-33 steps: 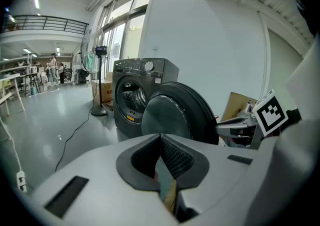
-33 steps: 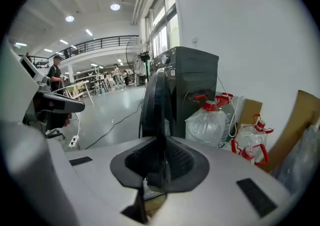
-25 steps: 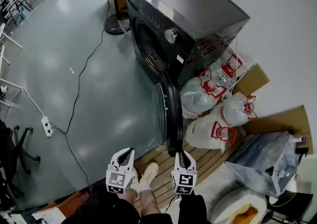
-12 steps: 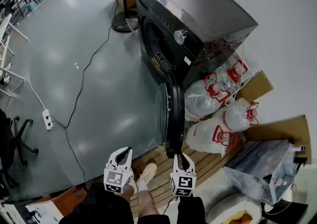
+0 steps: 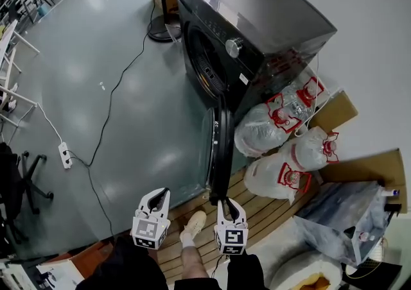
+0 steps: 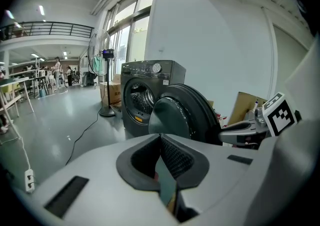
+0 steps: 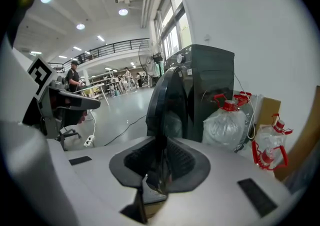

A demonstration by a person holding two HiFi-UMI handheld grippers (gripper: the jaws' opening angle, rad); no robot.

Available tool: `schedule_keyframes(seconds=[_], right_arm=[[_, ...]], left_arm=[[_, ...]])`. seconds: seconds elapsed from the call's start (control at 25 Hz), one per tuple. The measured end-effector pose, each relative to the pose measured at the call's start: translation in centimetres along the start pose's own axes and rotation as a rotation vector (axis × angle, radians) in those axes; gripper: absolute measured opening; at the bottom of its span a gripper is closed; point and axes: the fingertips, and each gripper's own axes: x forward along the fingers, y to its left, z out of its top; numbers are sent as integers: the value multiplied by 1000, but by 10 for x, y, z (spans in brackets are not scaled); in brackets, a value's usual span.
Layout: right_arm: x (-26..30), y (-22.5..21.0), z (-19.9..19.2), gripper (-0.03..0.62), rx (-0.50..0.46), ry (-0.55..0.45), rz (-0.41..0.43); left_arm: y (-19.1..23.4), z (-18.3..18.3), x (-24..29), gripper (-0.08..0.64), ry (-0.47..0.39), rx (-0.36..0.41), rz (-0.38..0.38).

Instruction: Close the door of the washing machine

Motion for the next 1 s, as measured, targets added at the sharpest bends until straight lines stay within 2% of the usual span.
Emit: schedule_keyframes(seconds=[0.28, 0.56, 0.8, 1.0], right_arm=[[11, 17, 4, 92, 3, 6, 25], [25, 45, 5, 103, -4, 39, 22], [41, 80, 13, 117, -1, 54, 56], [62, 107, 21, 120, 29, 81, 24]], left_arm=[[15, 4, 0, 25, -2, -5, 3], [50, 5, -4, 25, 8, -9, 12], [81, 5, -4, 25, 5, -26, 10], [115, 1, 0, 25, 11, -32, 29]])
